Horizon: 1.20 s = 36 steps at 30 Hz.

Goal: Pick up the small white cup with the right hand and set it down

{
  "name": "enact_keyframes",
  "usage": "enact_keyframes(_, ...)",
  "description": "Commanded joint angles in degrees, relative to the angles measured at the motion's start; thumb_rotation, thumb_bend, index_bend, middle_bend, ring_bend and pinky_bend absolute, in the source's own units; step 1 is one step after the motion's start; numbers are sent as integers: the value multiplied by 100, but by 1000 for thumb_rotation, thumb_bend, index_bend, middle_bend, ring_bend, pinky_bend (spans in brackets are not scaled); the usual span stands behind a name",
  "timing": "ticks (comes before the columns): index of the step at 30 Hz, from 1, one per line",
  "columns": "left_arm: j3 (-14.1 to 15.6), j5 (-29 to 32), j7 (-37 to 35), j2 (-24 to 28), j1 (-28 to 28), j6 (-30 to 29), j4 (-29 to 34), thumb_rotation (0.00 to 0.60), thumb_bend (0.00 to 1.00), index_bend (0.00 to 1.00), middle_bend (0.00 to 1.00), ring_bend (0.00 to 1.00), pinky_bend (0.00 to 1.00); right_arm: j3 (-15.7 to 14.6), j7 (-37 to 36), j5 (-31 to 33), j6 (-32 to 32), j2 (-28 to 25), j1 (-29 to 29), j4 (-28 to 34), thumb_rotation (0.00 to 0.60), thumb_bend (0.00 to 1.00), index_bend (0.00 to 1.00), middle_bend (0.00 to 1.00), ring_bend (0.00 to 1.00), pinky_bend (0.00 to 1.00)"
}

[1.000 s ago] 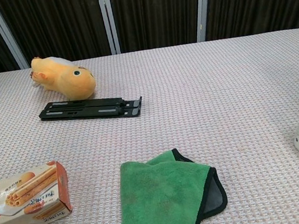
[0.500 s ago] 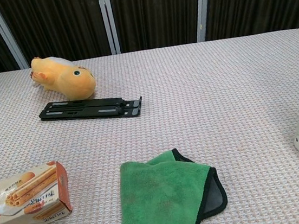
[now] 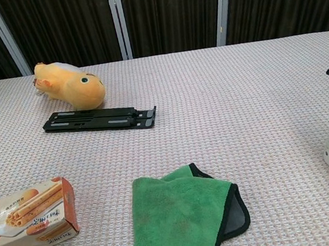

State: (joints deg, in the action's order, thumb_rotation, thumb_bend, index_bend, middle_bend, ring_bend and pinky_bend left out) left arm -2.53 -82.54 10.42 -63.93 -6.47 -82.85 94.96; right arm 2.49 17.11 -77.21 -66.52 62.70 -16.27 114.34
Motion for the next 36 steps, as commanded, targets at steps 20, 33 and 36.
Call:
enact_keyframes(20,-4,9,14,4,-8,16,4,600,0,0,0,0,0,124,958,1558,522,549,-608,-429,600,119,261,0,0,0)
enact_keyframes(33,-8,25,30,7,-15,31,15,600,0,0,0,0,0,167,1083,1926,488,778,-767,-690,600,184,354,62,0,0)
enact_keyframes(36,-9,26,31,8,-15,31,18,600,0,0,0,0,0,165,1089,1979,475,817,-787,-756,600,184,358,64,0,0)
